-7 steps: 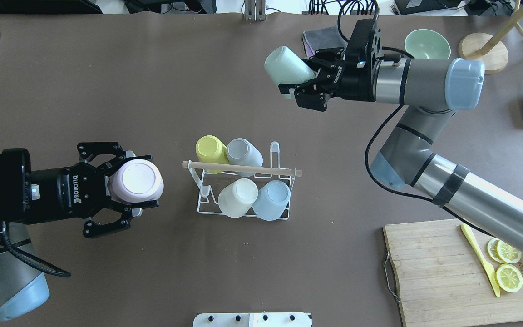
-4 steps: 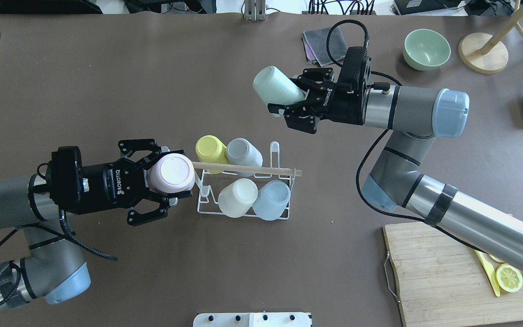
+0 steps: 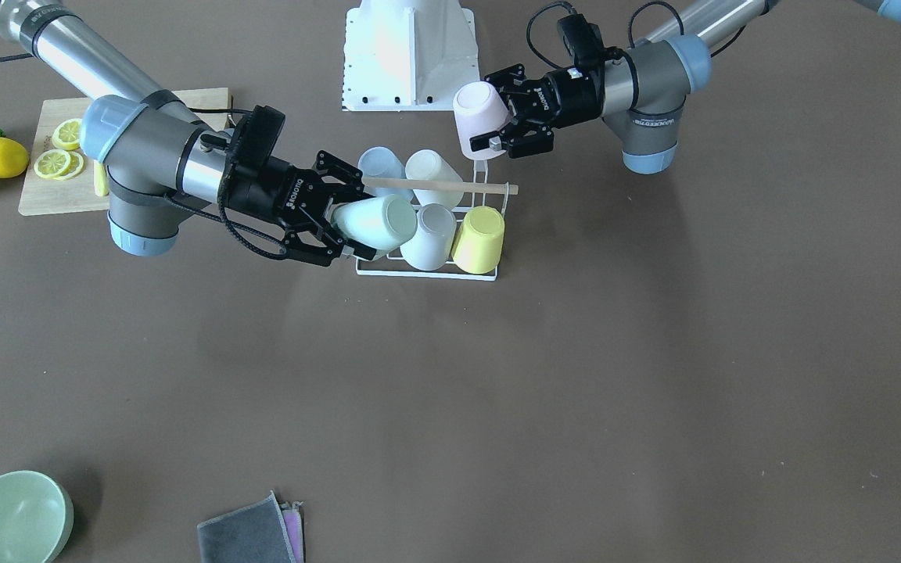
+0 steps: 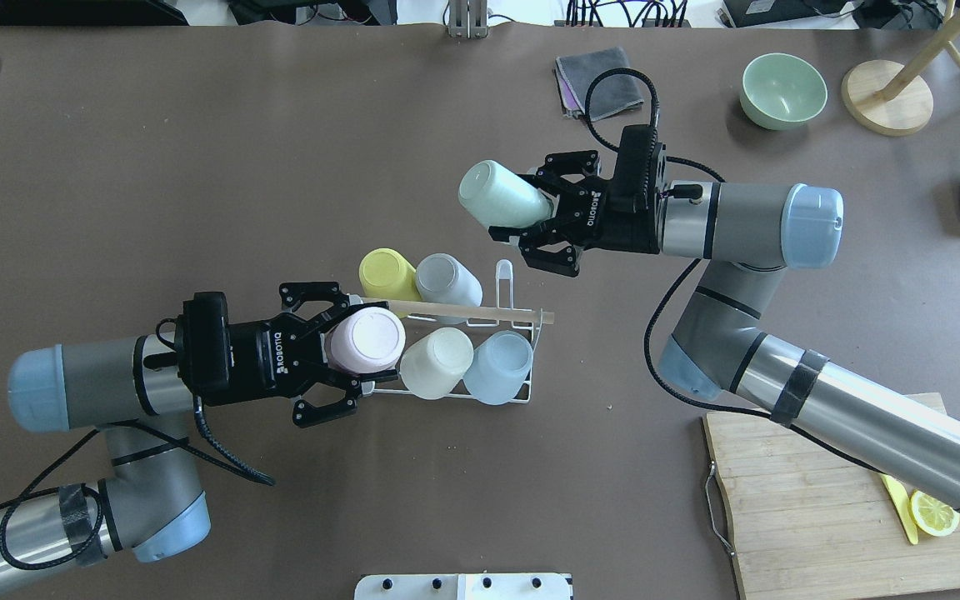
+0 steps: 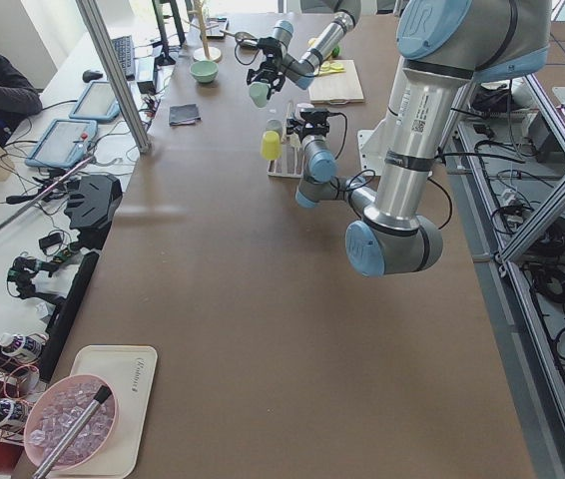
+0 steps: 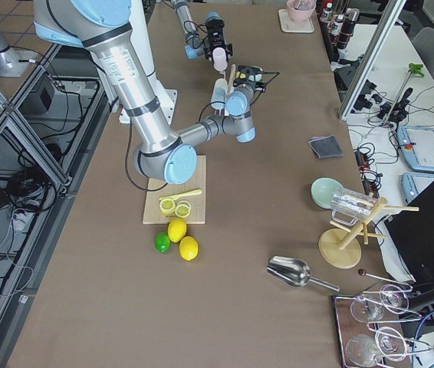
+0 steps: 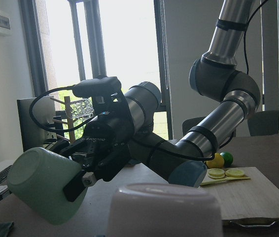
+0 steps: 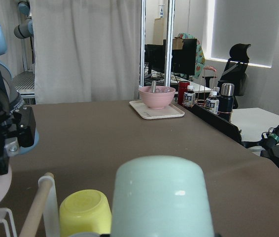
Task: Place cup on cup holder
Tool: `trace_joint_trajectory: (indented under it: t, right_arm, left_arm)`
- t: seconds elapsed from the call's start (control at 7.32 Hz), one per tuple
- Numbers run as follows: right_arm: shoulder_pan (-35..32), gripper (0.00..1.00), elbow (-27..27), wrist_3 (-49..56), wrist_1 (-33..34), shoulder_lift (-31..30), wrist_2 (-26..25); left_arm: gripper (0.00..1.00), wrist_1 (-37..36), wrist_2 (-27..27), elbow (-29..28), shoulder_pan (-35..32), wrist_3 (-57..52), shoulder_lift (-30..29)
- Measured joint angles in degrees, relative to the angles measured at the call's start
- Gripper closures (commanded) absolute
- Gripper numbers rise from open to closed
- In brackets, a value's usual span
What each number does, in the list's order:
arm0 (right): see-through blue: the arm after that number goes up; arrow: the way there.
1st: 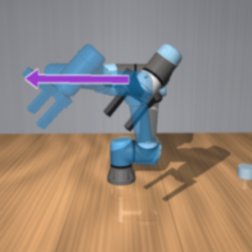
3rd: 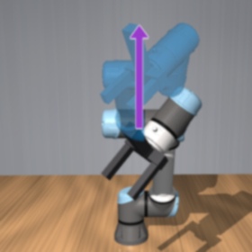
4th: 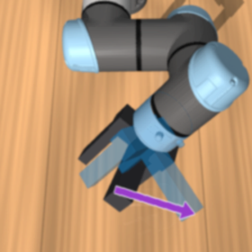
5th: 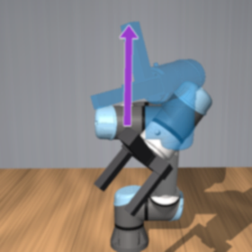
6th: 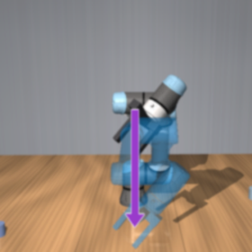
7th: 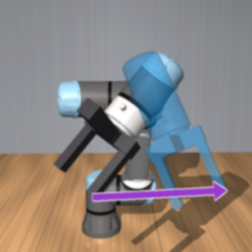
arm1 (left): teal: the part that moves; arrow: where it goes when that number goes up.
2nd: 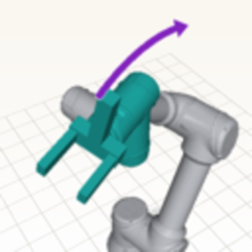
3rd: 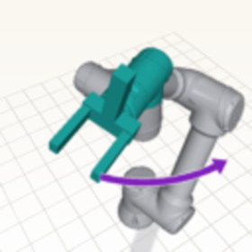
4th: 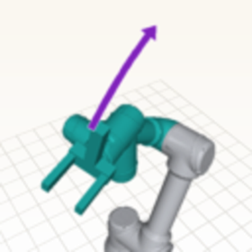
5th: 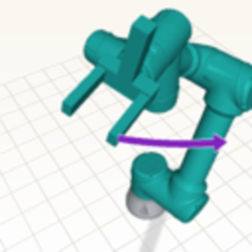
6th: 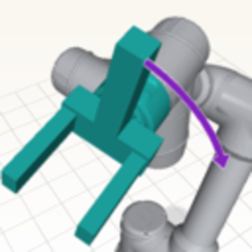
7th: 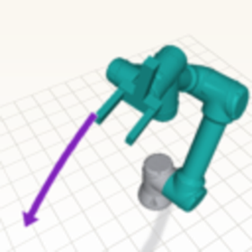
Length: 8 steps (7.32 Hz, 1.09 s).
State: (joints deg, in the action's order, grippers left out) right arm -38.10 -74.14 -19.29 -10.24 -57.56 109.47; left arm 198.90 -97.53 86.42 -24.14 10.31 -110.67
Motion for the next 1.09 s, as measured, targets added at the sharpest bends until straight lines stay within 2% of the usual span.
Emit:
trace_joint_trajectory:
  t: [1.09]
  right_arm:
    - [2.89, 0.74, 2.99, 0.79, -2.59, 1.66, 0.74]
  left_arm:
    - [0.54, -0.34, 3.24, -2.79, 0.50, -0.10, -1.63]
